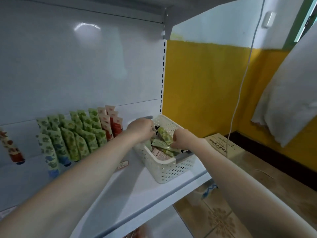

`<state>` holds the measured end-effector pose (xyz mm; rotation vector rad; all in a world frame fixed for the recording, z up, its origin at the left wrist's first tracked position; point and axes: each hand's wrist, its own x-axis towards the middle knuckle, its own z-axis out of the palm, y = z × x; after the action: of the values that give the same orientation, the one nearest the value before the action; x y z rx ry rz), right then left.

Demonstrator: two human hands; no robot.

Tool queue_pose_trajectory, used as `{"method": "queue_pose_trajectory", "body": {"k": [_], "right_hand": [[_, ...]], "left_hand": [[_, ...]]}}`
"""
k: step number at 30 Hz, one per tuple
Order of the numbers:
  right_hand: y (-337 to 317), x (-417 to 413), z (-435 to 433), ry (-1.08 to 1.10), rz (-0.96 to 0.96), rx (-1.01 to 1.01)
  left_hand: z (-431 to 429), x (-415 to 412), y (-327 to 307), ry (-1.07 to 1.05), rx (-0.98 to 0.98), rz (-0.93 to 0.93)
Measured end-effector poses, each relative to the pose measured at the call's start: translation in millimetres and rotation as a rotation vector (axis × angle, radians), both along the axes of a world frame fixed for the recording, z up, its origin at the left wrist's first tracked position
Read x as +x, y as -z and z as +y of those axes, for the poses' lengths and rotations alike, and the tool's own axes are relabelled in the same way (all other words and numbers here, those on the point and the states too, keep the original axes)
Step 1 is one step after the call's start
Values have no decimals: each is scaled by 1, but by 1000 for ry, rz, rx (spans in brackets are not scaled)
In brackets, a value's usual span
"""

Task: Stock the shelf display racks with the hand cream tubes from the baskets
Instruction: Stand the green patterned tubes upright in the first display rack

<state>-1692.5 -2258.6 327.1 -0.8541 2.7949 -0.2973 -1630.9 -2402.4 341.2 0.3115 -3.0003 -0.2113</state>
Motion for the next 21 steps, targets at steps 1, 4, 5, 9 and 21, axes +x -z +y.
{"method": "queue_pose_trajectory", "body": {"k": [1,4,5,9,21], "right_hand": [[1,-4,-1,-16,4,39],[8,-15,-6,-34,-4,112],[10,-18,-8,-40,5,136],[16,-20,-13,-70,52,229],[22,-21,-12,-76,79,303]], "left_hand": [[-3,-9,3,-2,-18,-30],[-9,-33,9,-2,-68,-135],[-10,-39,11,-3,-85,-160],[-13,-57,21,-19,-130,-223],[-1,-78,34,-79,-557,-311]]}}
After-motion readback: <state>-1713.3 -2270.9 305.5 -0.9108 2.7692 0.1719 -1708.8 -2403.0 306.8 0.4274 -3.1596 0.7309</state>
